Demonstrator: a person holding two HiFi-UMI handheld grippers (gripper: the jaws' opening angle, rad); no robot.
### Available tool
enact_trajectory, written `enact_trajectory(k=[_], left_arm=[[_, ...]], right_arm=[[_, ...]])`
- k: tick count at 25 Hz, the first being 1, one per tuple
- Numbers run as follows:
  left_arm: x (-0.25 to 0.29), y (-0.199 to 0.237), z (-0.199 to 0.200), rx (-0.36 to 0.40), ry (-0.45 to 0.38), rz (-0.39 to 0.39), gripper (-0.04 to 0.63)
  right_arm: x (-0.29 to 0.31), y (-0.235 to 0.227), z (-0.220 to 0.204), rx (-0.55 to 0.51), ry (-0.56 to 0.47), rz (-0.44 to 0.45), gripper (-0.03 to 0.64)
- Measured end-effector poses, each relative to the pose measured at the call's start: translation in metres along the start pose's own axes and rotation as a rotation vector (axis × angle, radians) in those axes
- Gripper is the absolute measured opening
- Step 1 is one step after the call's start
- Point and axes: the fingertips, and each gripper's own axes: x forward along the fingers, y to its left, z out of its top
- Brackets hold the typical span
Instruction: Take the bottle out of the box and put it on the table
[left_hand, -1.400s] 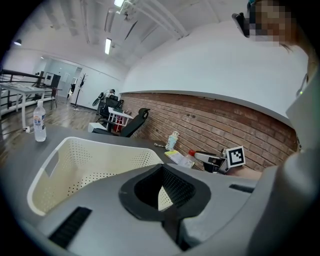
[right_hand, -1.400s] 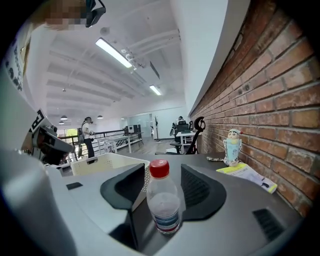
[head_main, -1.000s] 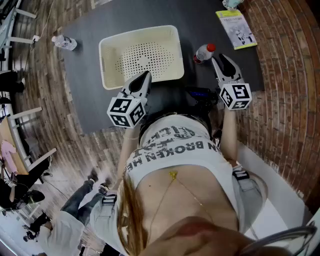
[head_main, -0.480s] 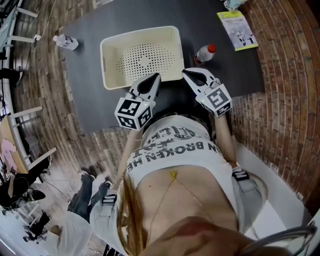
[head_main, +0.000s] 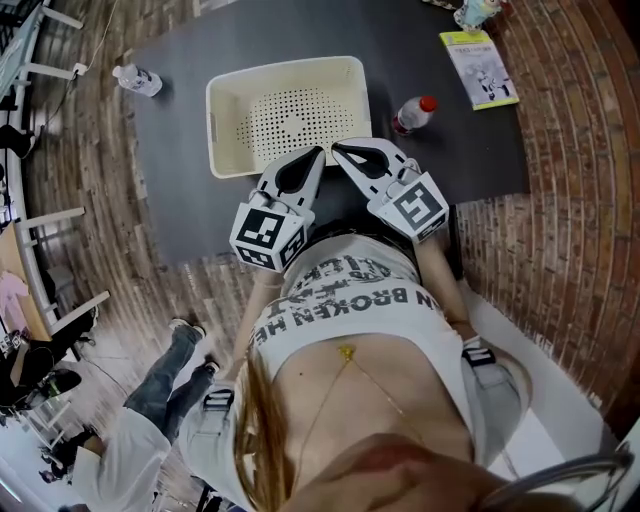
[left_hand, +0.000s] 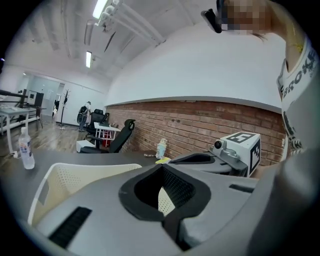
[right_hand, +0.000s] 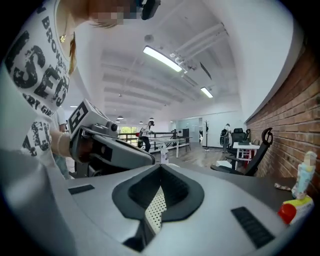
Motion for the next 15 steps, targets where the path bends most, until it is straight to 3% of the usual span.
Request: enact_trajectory(k=[6,15], left_arm=[[-0.011,-0.002,0.031,0.077,-0.073,0.021,0.0],[-0.015,-0.006,0.042,0.095,-0.112,0.023,0.0]], right_arm=[[-0.001,-0.004,0.033,0.022,-0.083,-0.035,0.009],[-0.001,-0.003,0.046,0.027,-0.107,-0.049,0.009]])
